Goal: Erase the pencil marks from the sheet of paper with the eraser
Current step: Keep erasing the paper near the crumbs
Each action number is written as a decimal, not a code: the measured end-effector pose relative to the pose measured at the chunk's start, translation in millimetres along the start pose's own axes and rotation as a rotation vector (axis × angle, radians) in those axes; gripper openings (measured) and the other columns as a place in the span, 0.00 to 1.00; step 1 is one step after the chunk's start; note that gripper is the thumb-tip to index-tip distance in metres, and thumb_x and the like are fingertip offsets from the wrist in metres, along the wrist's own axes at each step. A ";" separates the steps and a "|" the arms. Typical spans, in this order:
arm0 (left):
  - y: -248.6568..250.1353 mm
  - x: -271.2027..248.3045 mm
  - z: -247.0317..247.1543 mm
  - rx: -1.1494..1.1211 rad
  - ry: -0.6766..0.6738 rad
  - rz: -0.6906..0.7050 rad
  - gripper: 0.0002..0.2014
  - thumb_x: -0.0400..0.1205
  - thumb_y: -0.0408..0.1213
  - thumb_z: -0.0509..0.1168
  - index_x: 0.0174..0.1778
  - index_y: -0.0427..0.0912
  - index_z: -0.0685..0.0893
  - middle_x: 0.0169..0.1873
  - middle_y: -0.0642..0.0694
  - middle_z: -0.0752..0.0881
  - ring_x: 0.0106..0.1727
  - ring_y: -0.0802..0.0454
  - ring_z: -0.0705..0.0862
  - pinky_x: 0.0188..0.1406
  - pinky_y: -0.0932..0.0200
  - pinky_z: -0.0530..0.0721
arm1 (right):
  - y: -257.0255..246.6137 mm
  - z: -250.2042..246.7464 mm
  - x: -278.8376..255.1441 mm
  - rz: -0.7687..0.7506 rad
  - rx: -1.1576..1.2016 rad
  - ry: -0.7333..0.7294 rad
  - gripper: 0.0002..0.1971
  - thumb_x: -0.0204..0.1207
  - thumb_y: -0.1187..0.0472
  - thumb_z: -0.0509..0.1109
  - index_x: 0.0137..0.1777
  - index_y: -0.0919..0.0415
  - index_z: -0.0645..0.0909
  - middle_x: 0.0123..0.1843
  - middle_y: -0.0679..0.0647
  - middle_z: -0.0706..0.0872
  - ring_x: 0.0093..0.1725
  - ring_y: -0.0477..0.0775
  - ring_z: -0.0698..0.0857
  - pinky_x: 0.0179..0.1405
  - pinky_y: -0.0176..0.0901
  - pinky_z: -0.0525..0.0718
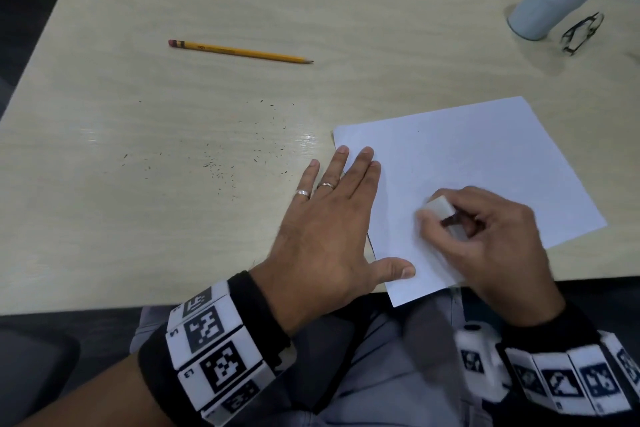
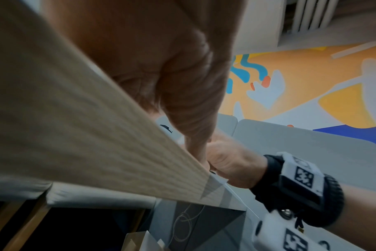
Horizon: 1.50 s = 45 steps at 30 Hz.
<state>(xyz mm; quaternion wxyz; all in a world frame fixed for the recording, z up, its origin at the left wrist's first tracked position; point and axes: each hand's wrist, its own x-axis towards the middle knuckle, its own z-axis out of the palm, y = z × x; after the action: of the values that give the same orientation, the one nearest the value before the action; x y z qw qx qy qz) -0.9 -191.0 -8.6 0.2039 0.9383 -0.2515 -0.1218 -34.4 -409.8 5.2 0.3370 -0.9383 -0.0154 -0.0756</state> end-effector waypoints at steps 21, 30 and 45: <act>1.1 -0.9 -3.5 -0.001 -0.007 0.006 0.63 0.76 0.83 0.56 0.93 0.46 0.36 0.91 0.54 0.30 0.89 0.54 0.24 0.91 0.42 0.32 | 1.7 -15.4 -2.0 0.029 -0.077 0.046 0.08 0.77 0.54 0.81 0.39 0.53 0.88 0.35 0.50 0.83 0.33 0.53 0.78 0.33 0.50 0.76; 1.0 0.4 -4.2 0.003 -0.015 0.002 0.63 0.76 0.83 0.56 0.93 0.46 0.35 0.91 0.54 0.29 0.89 0.54 0.24 0.91 0.43 0.31 | -2.2 -15.7 -7.0 -0.049 -0.086 -0.042 0.08 0.78 0.56 0.82 0.39 0.54 0.88 0.34 0.49 0.81 0.34 0.54 0.78 0.32 0.53 0.77; 0.8 1.2 -3.8 0.010 -0.026 0.010 0.63 0.76 0.82 0.57 0.93 0.44 0.35 0.91 0.52 0.29 0.90 0.52 0.24 0.91 0.41 0.31 | 8.7 -22.1 1.5 -0.039 -0.122 -0.040 0.08 0.78 0.54 0.82 0.38 0.52 0.88 0.35 0.50 0.82 0.34 0.54 0.79 0.33 0.52 0.77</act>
<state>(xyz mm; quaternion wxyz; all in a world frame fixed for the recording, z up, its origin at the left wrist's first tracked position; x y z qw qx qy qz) 1.0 -191.1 -5.0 0.1965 0.9363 -0.2594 -0.1319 -35.1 -430.6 16.8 0.2771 -0.9580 -0.0357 -0.0641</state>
